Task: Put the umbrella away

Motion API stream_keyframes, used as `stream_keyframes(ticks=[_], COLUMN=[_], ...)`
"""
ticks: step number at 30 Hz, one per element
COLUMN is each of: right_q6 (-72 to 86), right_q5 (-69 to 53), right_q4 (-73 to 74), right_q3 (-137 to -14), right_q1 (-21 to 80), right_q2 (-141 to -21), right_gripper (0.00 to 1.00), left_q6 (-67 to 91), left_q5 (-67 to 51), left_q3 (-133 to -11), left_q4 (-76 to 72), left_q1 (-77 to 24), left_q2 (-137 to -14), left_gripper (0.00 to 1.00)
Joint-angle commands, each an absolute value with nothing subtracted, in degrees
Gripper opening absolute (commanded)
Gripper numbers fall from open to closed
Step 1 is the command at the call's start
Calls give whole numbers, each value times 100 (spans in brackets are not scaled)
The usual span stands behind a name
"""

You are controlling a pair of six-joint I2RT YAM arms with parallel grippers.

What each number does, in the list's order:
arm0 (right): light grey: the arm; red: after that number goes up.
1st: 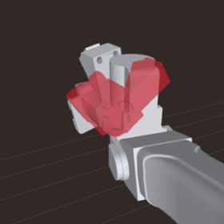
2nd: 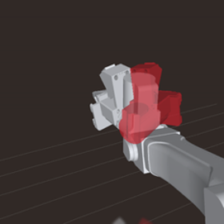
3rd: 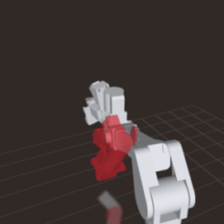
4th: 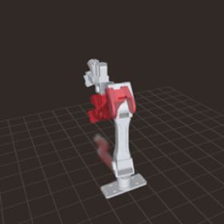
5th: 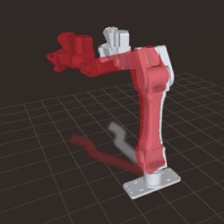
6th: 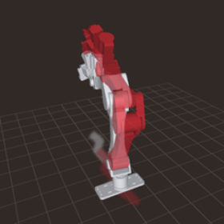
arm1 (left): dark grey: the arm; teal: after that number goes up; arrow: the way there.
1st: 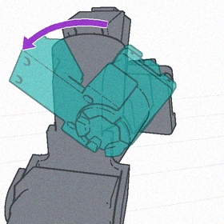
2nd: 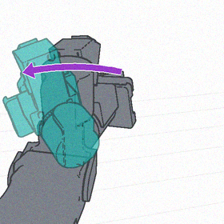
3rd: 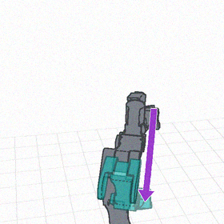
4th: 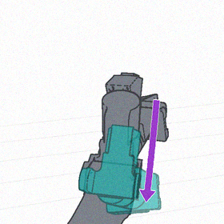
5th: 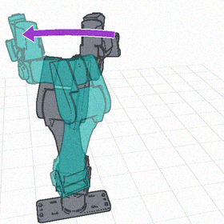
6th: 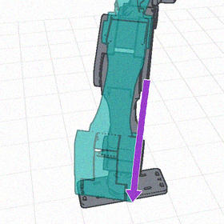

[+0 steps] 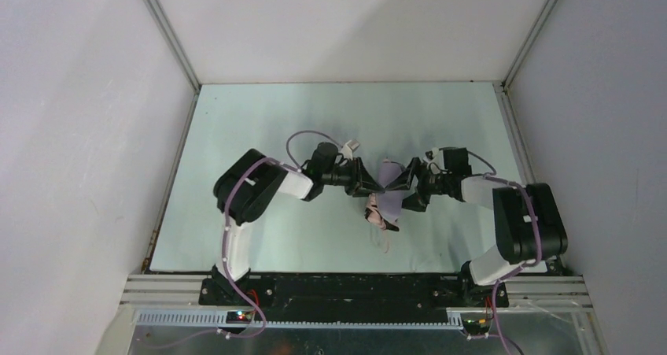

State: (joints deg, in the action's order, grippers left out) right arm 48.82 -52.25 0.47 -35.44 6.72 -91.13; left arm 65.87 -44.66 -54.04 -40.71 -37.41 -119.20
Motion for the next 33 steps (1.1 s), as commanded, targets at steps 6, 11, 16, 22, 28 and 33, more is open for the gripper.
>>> stream_keyframes(ticks=[6,11,16,22,28,33], right_q6=[4046,3163,2095,2092,1128,202], right_q5=[-5112,-4118,-2065,-1771,-2181,-1957], right_q4=[1059,1492,1414,-1013,-1407,-2222], right_q3=[-3830,-4190,-4529,-3082,-2608,-2138], right_q1=[54,396,1530,1556,2306,3274], right_q2=[-7497,-6663,-5126,-4628,-4811,-4973], right_gripper=[84,85,98,96,86,67], left_q6=[4062,2959,2259,2127,2314,2546], left_q5=[-4739,-4445,-4045,-3777,-3541,-3536], left_q3=[-6188,-7053,-8227,-8457,-8449,-8630], left_q4=[327,2320,4381,4977,5009,5013], left_q1=[-3194,-3181,-3170,-3125,-3124,-3128], left_q2=[-10323,-10002,-9821,-9402,-8960,-8749], left_gripper=[0,0,0,0,0,0])
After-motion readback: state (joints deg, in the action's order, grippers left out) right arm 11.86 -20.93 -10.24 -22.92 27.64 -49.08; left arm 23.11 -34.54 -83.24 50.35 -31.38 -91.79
